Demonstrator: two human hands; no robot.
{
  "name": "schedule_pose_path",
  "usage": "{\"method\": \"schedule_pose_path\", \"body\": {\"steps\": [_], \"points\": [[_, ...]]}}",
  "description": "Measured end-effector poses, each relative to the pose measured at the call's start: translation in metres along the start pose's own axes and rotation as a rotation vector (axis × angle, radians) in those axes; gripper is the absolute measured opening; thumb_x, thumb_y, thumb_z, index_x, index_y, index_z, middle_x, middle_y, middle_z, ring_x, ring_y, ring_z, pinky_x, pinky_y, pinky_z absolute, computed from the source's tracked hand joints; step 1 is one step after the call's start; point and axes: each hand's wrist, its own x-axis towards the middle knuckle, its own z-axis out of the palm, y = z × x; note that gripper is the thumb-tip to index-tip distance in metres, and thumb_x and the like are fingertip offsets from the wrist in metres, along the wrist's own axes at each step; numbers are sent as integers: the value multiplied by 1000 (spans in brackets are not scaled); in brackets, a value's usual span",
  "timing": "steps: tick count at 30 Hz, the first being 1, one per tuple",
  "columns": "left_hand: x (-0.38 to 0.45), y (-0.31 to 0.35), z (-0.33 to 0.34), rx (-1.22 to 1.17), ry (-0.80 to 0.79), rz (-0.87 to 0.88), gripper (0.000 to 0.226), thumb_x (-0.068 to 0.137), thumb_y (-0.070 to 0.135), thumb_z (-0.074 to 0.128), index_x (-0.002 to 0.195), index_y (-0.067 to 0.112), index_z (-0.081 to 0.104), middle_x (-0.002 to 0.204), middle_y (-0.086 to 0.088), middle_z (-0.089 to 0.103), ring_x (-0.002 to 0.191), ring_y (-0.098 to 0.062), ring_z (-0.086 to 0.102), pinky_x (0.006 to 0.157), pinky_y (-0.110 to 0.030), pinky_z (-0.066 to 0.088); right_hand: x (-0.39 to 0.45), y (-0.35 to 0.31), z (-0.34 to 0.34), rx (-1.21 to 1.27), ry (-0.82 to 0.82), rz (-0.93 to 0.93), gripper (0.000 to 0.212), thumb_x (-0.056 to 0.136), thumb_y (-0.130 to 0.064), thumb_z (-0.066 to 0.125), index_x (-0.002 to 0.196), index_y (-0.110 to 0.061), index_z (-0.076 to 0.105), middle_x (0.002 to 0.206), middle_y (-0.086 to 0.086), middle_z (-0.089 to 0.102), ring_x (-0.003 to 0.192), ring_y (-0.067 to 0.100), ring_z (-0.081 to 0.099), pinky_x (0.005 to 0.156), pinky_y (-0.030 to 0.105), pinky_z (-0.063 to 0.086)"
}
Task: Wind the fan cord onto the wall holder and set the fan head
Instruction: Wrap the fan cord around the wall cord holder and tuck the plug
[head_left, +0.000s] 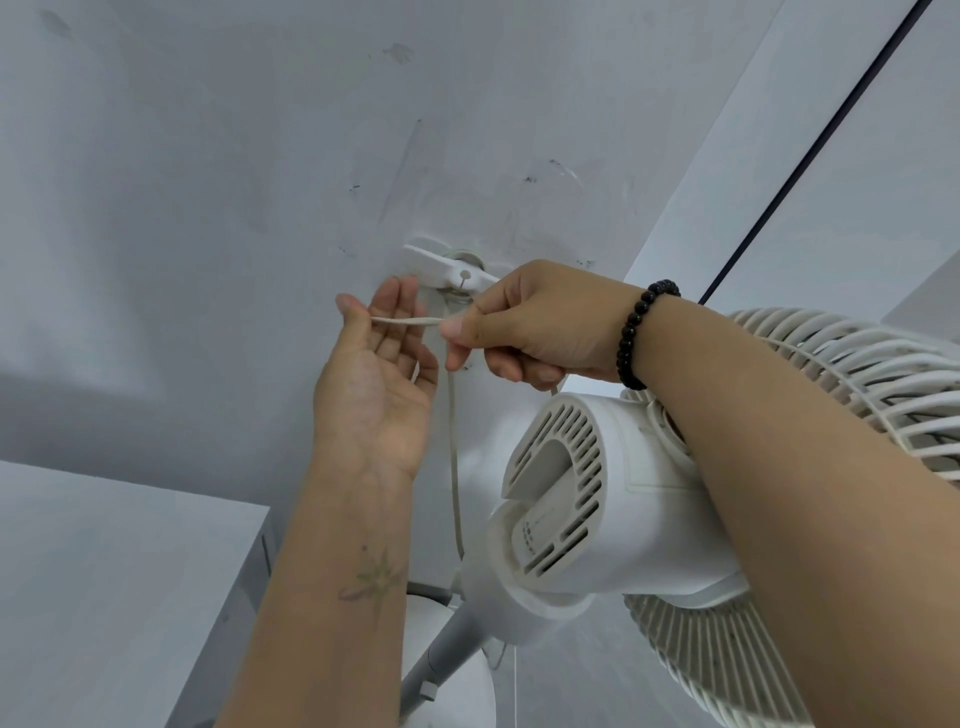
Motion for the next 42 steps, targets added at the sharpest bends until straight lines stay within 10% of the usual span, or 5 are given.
{"method": "schedule_pose_path", "body": {"steps": [11,25,30,36,42], "points": [[-8,-3,-9,475,-197,92,28,99,34,47,101,20,72,98,4,74,100,-8,67,82,-27,44,2,4,-6,-14,154,-33,33,92,-33,59,91,-3,73,47,0,50,35,11,34,39,16,33],[8,-11,-4,466,119,344,18,96,24,58,83,26,71,80,15,68,85,2,64,79,-20,47,3,3,-3,-118,144,124,42,88,-46,60,74,-7,70,49,-2,53,39,14,41,46,20,39],[12,-21,-2,629,114,552,22,98,24,55,81,32,67,119,4,63,100,-1,62,97,-28,49,0,3,-5,-186,161,176,46,90,-46,58,83,-4,74,53,0,52,41,16,40,50,23,40],[7,-26,5,720,-1,648,19,94,15,58,84,30,63,126,17,50,112,4,54,83,-4,40,0,5,-8,-186,127,230,45,90,-46,58,86,-4,74,55,1,52,42,16,40,51,24,40],[15,-18,4,664,-71,569,15,84,9,66,84,25,67,129,14,55,112,0,58,85,-11,46,2,7,-8,-177,113,229,47,91,-46,56,87,-3,73,55,2,52,41,16,40,48,23,39]]}}
